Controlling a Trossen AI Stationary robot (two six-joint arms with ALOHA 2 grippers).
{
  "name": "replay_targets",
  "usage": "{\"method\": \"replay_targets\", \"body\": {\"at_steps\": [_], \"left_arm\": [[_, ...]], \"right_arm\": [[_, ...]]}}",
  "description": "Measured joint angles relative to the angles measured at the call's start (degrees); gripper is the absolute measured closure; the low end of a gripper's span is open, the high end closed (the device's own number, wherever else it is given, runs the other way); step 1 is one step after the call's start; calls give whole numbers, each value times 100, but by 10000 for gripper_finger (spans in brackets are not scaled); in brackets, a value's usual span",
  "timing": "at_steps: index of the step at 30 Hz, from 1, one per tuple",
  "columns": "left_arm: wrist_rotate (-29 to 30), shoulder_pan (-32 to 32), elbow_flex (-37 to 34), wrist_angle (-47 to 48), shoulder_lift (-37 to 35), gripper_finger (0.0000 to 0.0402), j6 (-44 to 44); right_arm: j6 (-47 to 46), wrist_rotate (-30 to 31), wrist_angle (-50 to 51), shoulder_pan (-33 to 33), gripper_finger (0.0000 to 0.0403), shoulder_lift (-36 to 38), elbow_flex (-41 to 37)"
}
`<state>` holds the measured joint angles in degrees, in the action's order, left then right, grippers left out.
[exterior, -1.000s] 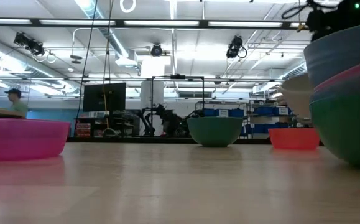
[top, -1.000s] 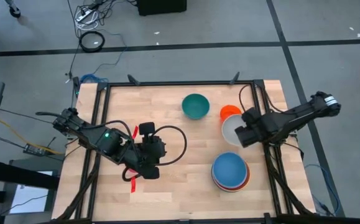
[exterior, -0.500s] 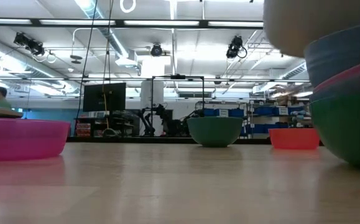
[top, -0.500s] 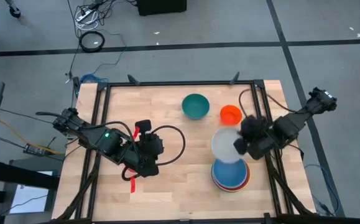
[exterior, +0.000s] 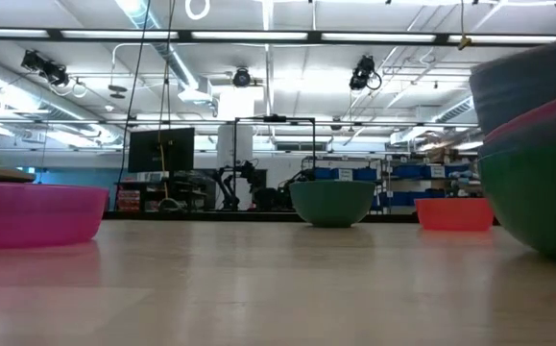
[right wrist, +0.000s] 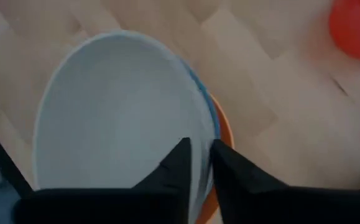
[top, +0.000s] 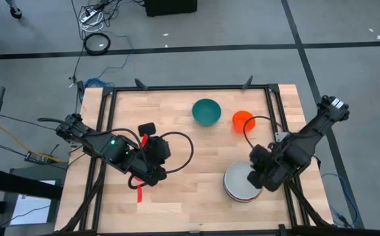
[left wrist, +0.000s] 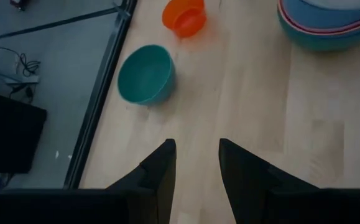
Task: Nest bowls inside each other
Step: Stack the gray bowl on top of the blue bowl, then stack the green bowl on top of the gray bowl
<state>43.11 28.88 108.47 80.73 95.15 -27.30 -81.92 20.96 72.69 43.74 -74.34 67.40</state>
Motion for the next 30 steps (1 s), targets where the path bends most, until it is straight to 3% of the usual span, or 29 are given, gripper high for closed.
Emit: {"method": "replay_targets", "body": {"at_steps": [7, 15, 22, 25, 30], "left_arm": [[9, 0, 0, 215, 0, 271, -169], [-59, 0, -76, 937, -5, 271, -801], [-1323, 212, -1305, 943, -98, 271, -1112], [-1204, 260, -1931, 875, -85, 271, -1194], [-112, -62, -2543, 78, -87, 271, -709]], "right_arm": [[-251, -60, 6, -41, 247, 163, 0], [-555, 446, -77, 224, 228, 751, 0], [-42, 2344, -390, 860, 229, 908, 0], [461, 3384, -574, 1062, 229, 840, 1], [1552, 5080, -1022, 928, 229, 611, 2]]}}
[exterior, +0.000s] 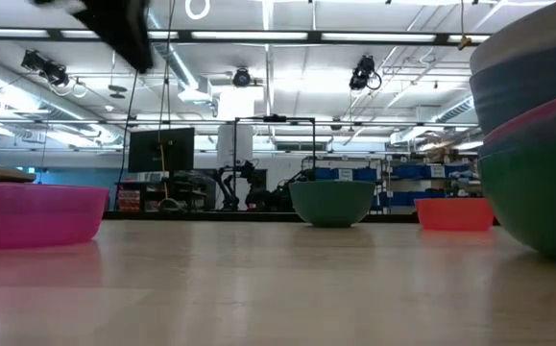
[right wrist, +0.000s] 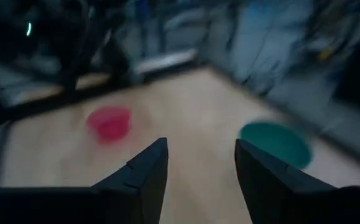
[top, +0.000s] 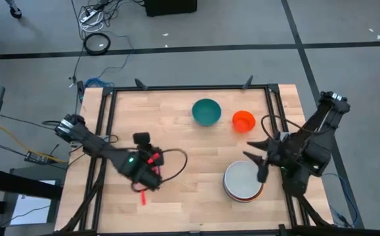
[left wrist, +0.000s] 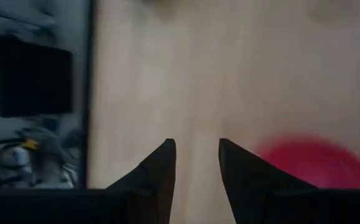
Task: Nest bowls inside each other
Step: Stack the green bowl on top of the gray bowl
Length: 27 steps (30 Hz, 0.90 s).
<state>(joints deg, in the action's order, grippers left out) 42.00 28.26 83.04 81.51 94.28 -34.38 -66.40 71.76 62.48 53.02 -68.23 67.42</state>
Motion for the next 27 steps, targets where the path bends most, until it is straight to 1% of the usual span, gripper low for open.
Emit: {"method": "replay_targets", "body": {"at_steps": [2, 3, 5, 8, 11, 13, 15, 18, 20, 23, 27], "left_arm": [[326, -296, -62, -451, 0, 271, 281], [396, -454, -75, -695, -4, 271, 421], [430, -780, -72, -1105, -4, 271, 736], [441, -1230, -34, -1755, -16, 271, 1313], [437, -1618, -34, -2149, -117, 271, 1872], [420, -1866, -34, -2186, -289, 271, 2133], [419, -2135, -34, -2148, -594, 271, 2246], [360, -2424, -34, -2174, -1244, 271, 2404], [111, -2574, -34, -2358, -1733, 271, 2567], [-305, -2724, -32, -2717, -2371, 271, 2759], [-811, -2801, -34, -2980, -2995, 271, 2906]], "right_arm": [[227, 271, -99, -322, 230, -57, 0], [339, 265, -126, -542, 230, -71, 0], [632, 19, -226, -1020, 231, -96, 0], [1437, -710, -677, -1887, 233, -130, 0], [2593, -1333, -1331, -2766, 234, -222, 0], [3314, -1770, -1766, -3376, 234, -298, 0], [3829, -2475, -2155, -4020, 234, -410, 0], [4341, -3759, -2659, -4918, 234, -730, 0], [4627, -4367, -2956, -5390, 234, -1028, 0], [4960, -5045, -3455, -5905, 234, -1557, 0], [5092, -5792, -3938, -6337, 234, -2258, 0]]}}
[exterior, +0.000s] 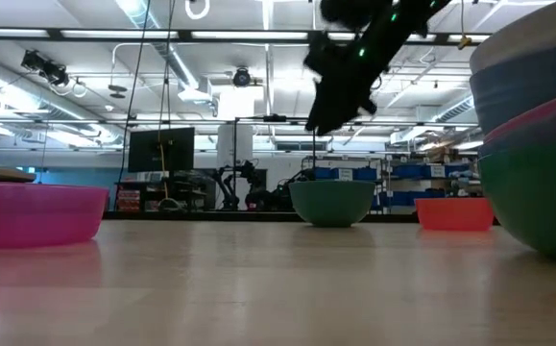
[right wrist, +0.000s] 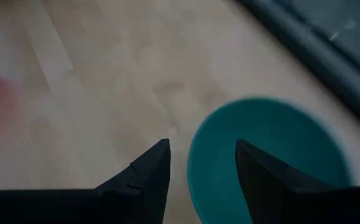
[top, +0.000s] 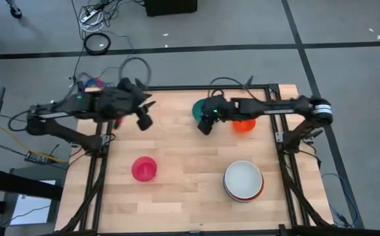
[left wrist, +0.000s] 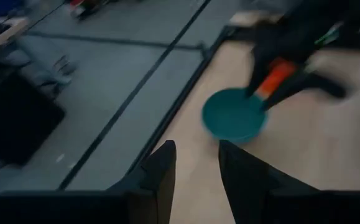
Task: Nest bowls inside each other
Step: Stack the green bowl on top of the gray bowl
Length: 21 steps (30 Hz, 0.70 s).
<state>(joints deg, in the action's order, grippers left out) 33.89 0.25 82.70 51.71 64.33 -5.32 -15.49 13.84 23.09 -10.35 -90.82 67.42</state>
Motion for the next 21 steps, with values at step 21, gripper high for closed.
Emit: {"method": "replay_targets", "body": {"at_steps": [21], "left_arm": [[-614, -22, -626, -142, -535, 271, -5]], "right_arm": [[-138, -678, 29, -299, 234, -843, 0]]}}
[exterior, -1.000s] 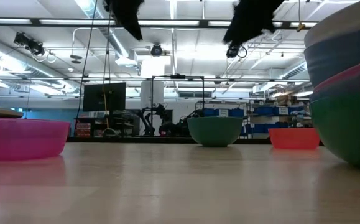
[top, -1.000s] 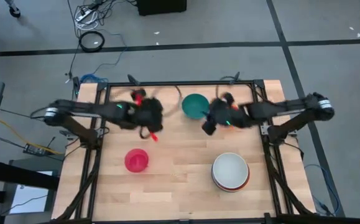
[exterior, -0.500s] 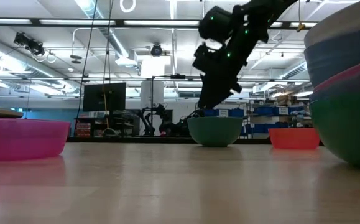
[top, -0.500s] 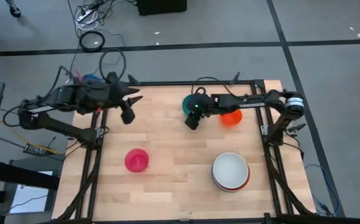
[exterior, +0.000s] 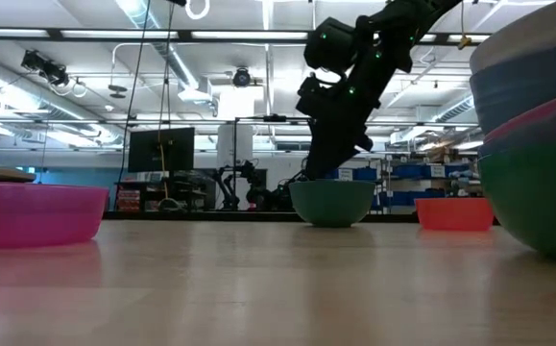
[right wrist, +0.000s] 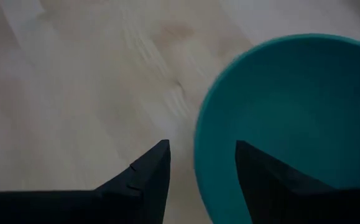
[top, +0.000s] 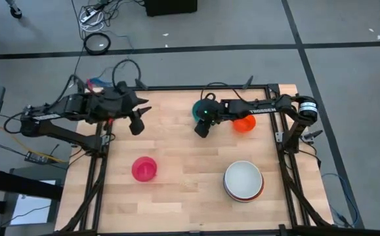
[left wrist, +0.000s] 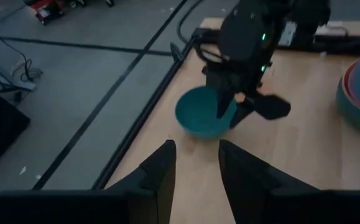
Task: Nest bowls inside each other
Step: Stack the green bowl on top of the gray bowl
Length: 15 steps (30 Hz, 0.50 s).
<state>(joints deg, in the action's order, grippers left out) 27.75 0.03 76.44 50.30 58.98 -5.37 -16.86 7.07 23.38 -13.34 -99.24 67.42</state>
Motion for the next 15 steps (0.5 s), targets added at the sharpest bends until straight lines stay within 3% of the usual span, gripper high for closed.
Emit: {"method": "replay_targets", "body": {"at_steps": [15], "left_arm": [[-1, 0, -459, -174, 4, 271, -240]], "right_arm": [[67, 317, 350, -26, 234, -2, -49]]}}
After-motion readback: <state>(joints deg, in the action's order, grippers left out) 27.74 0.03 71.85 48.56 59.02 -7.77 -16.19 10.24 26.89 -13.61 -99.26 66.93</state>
